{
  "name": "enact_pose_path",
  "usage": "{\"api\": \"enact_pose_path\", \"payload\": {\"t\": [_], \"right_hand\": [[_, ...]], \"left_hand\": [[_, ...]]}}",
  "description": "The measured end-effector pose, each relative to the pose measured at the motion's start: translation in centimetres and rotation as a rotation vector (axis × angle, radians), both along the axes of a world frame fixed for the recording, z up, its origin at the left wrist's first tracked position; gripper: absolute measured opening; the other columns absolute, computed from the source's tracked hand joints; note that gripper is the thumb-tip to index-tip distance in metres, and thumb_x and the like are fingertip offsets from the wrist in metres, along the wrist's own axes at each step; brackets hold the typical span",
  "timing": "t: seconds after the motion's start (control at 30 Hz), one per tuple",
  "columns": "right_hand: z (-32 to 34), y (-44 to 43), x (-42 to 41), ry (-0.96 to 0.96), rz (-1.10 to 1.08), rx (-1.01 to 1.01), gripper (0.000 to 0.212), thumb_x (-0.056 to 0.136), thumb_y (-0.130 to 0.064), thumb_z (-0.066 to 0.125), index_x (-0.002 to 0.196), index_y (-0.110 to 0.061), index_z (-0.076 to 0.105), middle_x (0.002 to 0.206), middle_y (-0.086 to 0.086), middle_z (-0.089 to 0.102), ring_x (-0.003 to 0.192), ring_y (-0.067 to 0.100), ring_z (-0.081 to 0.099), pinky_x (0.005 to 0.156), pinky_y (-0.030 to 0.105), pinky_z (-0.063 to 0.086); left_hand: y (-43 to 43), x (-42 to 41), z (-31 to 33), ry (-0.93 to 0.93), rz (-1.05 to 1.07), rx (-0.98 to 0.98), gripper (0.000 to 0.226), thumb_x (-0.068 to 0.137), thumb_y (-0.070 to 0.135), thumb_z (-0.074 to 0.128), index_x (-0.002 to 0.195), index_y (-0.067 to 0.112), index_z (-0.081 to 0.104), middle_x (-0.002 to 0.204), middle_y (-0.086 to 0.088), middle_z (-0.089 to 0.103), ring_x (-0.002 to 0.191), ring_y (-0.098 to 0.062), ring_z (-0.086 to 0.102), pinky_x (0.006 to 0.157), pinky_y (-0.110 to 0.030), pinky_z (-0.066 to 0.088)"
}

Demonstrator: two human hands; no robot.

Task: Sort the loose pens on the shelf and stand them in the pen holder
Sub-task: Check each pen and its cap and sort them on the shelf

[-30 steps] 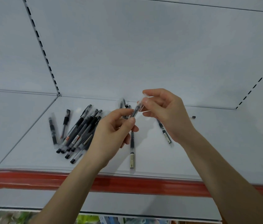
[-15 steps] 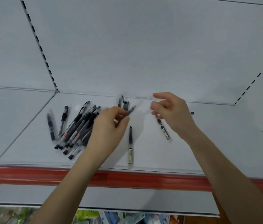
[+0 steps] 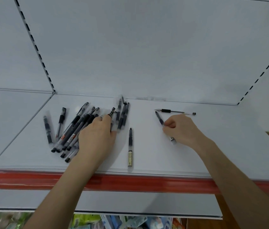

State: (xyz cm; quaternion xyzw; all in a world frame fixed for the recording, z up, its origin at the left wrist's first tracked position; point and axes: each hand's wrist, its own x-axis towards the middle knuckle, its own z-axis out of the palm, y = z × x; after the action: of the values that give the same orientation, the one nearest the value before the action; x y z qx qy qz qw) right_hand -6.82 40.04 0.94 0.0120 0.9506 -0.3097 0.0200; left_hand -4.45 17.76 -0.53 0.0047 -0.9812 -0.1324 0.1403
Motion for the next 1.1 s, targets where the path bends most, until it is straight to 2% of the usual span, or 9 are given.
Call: {"api": "enact_pose_path", "payload": {"t": [0.1, 0.17, 0.23, 0.33, 0.43, 0.67, 0.8, 0.97, 1.1], "right_hand": [[0.1, 0.0, 0.1, 0.025, -0.046, -0.148, 0.012, 0.084, -0.013, 0.056, 0.092, -0.008, 0.064, 0.064, -0.003, 0.058, 0.047, 0.003, 0.053, 0.048, 0.008, 0.042], [0.2, 0.0, 0.2, 0.061, -0.078, -0.235, 0.008, 0.082, -0.014, 0.056, 0.088, -0.012, 0.062, 0.064, -0.004, 0.055, 0.059, 0.007, 0.053, 0.068, 0.024, 0.052], [0.6, -0.2, 0.5, 0.063, -0.083, -0.307, 0.004, 0.082, -0.015, 0.056, 0.086, -0.016, 0.058, 0.076, 0.003, 0.062, 0.071, 0.015, 0.054, 0.072, 0.036, 0.052], [0.8, -0.4, 1.0, 0.044, -0.063, -0.346, 0.005, 0.083, -0.015, 0.054, 0.083, -0.02, 0.053, 0.089, 0.011, 0.066, 0.071, 0.015, 0.054, 0.065, 0.032, 0.047], [0.7, -0.1, 1.3, 0.016, -0.058, -0.356, 0.004, 0.083, -0.014, 0.053, 0.082, -0.018, 0.053, 0.084, 0.009, 0.065, 0.068, 0.016, 0.056, 0.057, 0.025, 0.045], [0.7, 0.7, 1.6, -0.023, -0.059, -0.36, 0.005, 0.087, -0.015, 0.052, 0.085, -0.019, 0.051, 0.074, -0.004, 0.058, 0.067, 0.004, 0.066, 0.049, 0.02, 0.04], [0.7, 1.1, 1.7, -0.035, -0.061, -0.356, 0.005, 0.088, -0.015, 0.053, 0.084, -0.019, 0.051, 0.073, -0.004, 0.058, 0.062, 0.001, 0.064, 0.05, 0.019, 0.041], [0.5, 1.3, 1.4, -0.059, -0.069, -0.347, 0.008, 0.088, -0.014, 0.053, 0.083, -0.02, 0.051, 0.072, -0.003, 0.058, 0.057, -0.002, 0.062, 0.045, 0.015, 0.043], [0.5, 1.2, 1.2, -0.063, -0.063, -0.346, 0.009, 0.088, -0.013, 0.053, 0.082, -0.02, 0.051, 0.072, -0.004, 0.058, 0.06, 0.0, 0.063, 0.049, 0.019, 0.044]], "left_hand": [[0.0, -0.3, 0.1, -0.005, -0.018, 0.009, 0.028, 0.091, 0.031, 0.048, 0.111, 0.011, 0.052, 0.1, -0.007, 0.057, 0.085, -0.029, 0.057, 0.062, -0.029, 0.037], [-0.1, -0.9, 0.4, 0.001, -0.042, 0.037, 0.025, 0.092, 0.029, 0.046, 0.104, 0.009, 0.056, 0.099, -0.009, 0.058, 0.084, -0.029, 0.057, 0.064, -0.031, 0.04], [-0.1, -2.1, 1.1, 0.022, -0.076, 0.06, 0.023, 0.093, 0.025, 0.045, 0.099, 0.007, 0.059, 0.097, -0.01, 0.059, 0.083, -0.029, 0.056, 0.066, -0.033, 0.041], [0.1, -5.3, 2.3, 0.005, -0.116, 0.095, 0.022, 0.093, 0.017, 0.043, 0.092, 0.005, 0.061, 0.093, -0.012, 0.061, 0.078, -0.024, 0.049, 0.067, -0.032, 0.039], [0.3, -8.7, 2.7, -0.084, -0.11, 0.107, 0.02, 0.09, 0.013, 0.042, 0.081, 0.004, 0.057, 0.09, -0.016, 0.065, 0.077, -0.028, 0.052, 0.067, -0.034, 0.043], [1.6, -13.9, 1.8, -0.137, -0.07, 0.073, 0.022, 0.089, 0.009, 0.043, 0.098, 0.0, 0.061, 0.101, -0.017, 0.064, 0.086, -0.033, 0.057, 0.068, -0.032, 0.042], [1.3, -15.5, 1.7, -0.171, -0.049, 0.11, 0.016, 0.086, 0.011, 0.049, 0.078, -0.002, 0.054, 0.098, -0.025, 0.064, 0.084, -0.036, 0.057, 0.066, -0.034, 0.041], [0.6, -16.4, 1.8, -0.26, -0.083, 0.208, 0.038, 0.083, 0.022, 0.06, 0.053, 0.008, 0.04, 0.058, -0.009, 0.048, 0.072, -0.031, 0.052, 0.066, -0.033, 0.041], [0.3, -16.5, 1.9, -0.295, -0.1, 0.284, 0.038, 0.08, 0.022, 0.064, 0.051, 0.008, 0.044, 0.051, -0.004, 0.046, 0.061, -0.024, 0.05, 0.065, -0.029, 0.042]]}}
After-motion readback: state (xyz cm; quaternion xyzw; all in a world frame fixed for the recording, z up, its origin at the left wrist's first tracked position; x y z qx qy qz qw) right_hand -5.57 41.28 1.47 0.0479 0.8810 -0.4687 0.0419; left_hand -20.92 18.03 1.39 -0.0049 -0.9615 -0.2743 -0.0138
